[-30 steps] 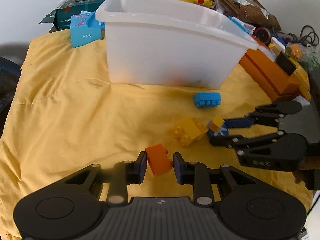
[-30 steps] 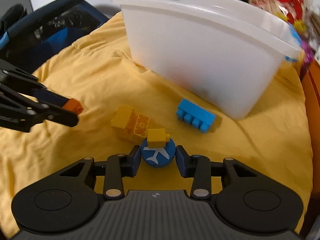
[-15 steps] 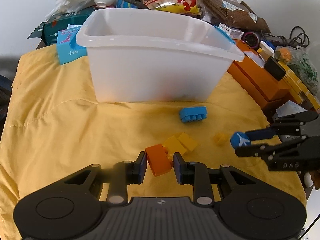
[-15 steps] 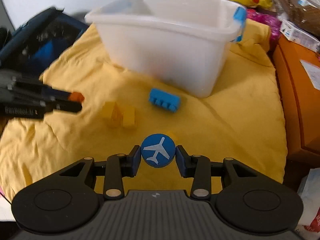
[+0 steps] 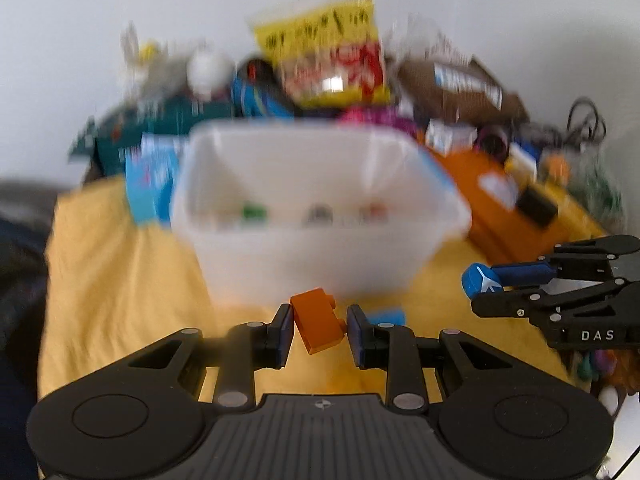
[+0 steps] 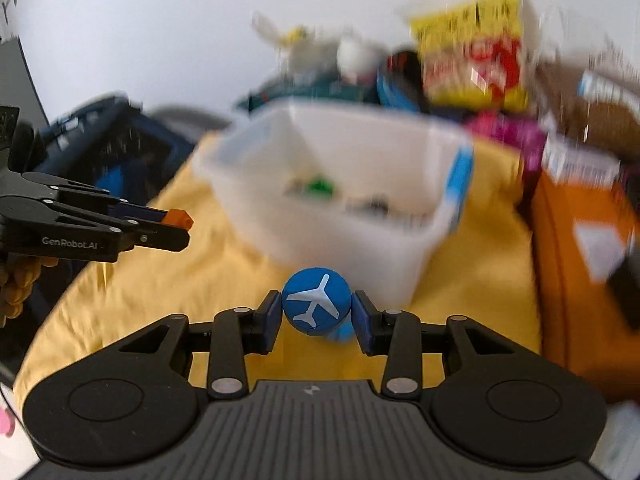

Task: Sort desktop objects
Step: 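Carry the orange brick and blue disc over the white bin and release them, then grasp a yellow brick with the left tool while the right tool grasps a small yellow brick, then move both yellow bricks over the white bin and open both tools, then grasp the last yellow brick with the left tool while the right tool grasps the blue brick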

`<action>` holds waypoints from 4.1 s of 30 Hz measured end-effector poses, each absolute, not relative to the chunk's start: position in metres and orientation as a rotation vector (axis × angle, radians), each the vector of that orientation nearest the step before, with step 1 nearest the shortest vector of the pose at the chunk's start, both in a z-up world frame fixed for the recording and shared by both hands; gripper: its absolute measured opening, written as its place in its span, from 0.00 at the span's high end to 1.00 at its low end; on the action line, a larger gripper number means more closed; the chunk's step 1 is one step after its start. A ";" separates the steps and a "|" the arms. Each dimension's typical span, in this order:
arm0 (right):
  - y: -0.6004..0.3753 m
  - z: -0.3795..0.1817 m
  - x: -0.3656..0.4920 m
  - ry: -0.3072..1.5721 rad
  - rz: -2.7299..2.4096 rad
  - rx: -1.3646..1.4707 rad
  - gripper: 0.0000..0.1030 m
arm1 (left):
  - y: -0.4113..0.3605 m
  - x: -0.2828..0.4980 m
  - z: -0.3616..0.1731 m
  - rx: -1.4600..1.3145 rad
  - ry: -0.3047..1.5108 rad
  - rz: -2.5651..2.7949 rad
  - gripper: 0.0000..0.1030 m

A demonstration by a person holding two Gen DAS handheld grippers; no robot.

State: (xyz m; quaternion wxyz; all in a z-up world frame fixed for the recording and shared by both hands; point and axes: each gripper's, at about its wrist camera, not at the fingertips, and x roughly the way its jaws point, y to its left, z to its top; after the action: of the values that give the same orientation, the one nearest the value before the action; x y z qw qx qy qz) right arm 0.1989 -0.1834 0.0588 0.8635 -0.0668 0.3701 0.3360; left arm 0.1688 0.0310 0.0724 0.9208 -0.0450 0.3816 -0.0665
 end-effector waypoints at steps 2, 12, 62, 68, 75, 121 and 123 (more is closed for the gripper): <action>-0.177 0.079 0.215 0.746 0.696 -0.126 0.60 | 0.035 0.184 0.093 -0.090 0.765 -0.130 0.69; -0.158 0.111 0.291 0.776 0.615 -0.087 0.60 | 0.045 0.262 0.138 -0.089 0.763 -0.095 0.69; -0.185 -0.060 0.200 0.938 0.684 -0.245 0.83 | -0.010 0.174 -0.047 -0.046 0.998 -0.209 0.65; -0.196 -0.016 0.193 0.849 0.696 -0.140 0.83 | 0.015 0.163 0.003 -0.103 0.876 -0.183 0.65; -0.189 0.053 0.218 0.743 0.689 -0.029 0.83 | 0.041 0.181 0.070 -0.126 0.767 -0.127 0.65; -0.199 0.003 0.217 0.885 0.582 -0.075 0.46 | -0.038 0.198 -0.034 0.042 1.003 -0.215 0.36; -0.199 -0.007 0.215 0.904 0.575 -0.101 0.46 | -0.044 0.202 -0.049 0.051 1.015 -0.200 0.39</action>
State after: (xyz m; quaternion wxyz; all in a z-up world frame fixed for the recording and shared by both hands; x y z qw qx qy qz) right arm 0.2146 -0.1986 -0.0065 0.8587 -0.0481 0.4307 0.2736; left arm 0.2018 -0.0440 -0.0485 0.8689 0.0244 0.4850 -0.0955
